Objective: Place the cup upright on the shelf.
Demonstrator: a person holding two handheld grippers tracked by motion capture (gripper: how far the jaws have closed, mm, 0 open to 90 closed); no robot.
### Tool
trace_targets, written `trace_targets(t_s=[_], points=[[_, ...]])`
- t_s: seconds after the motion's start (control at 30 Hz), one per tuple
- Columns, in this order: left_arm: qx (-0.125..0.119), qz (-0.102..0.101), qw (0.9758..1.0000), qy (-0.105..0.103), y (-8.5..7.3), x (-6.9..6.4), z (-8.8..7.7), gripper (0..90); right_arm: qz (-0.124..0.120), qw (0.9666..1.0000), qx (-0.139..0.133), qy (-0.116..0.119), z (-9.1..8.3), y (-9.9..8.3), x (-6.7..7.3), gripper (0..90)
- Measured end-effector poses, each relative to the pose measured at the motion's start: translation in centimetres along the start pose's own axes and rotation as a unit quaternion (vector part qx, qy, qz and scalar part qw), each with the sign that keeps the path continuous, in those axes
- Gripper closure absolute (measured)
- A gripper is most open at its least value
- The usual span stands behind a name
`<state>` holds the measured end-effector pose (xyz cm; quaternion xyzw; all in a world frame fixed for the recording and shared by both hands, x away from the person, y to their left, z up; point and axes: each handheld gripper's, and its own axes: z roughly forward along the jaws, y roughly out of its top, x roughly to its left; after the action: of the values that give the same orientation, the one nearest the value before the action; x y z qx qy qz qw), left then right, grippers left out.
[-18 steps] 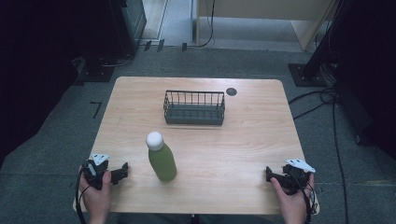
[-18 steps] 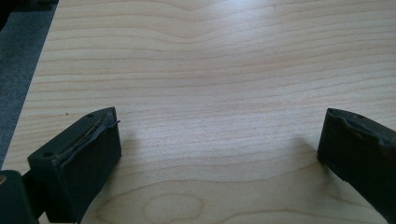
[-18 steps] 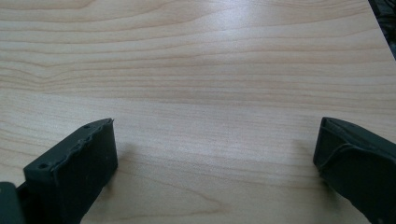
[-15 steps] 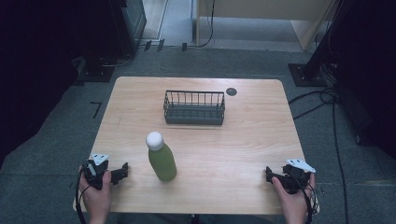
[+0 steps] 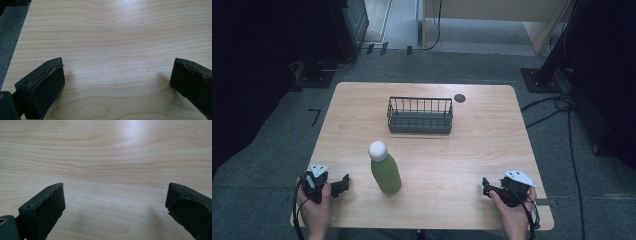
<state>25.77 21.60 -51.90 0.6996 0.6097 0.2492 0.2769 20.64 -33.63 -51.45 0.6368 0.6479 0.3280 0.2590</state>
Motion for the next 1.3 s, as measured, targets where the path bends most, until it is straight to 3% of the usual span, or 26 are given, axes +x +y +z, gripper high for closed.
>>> trace_targets(t_s=[0.53, 0.93, 1.3], points=[[0.0, 0.0, 1.0, 0.0, 0.0, 0.0, 0.0, 0.0, -0.061, 0.9961, -0.021, 0.061, -0.4, 2.5, 7.0, 2.1], [0.0, 0.0, 1.0, 0.0, 0.0, 0.0, 0.0, 0.0, -0.097, 0.9895, -0.031, 0.103, -0.1, 3.6, 11.6, 3.5], [0.0, 0.0, 1.0, 0.0, 0.0, 0.0, 0.0, 0.0, -0.12, 0.9833, -0.031, 0.133, 0.3, 3.6, 14.8, 5.0]])
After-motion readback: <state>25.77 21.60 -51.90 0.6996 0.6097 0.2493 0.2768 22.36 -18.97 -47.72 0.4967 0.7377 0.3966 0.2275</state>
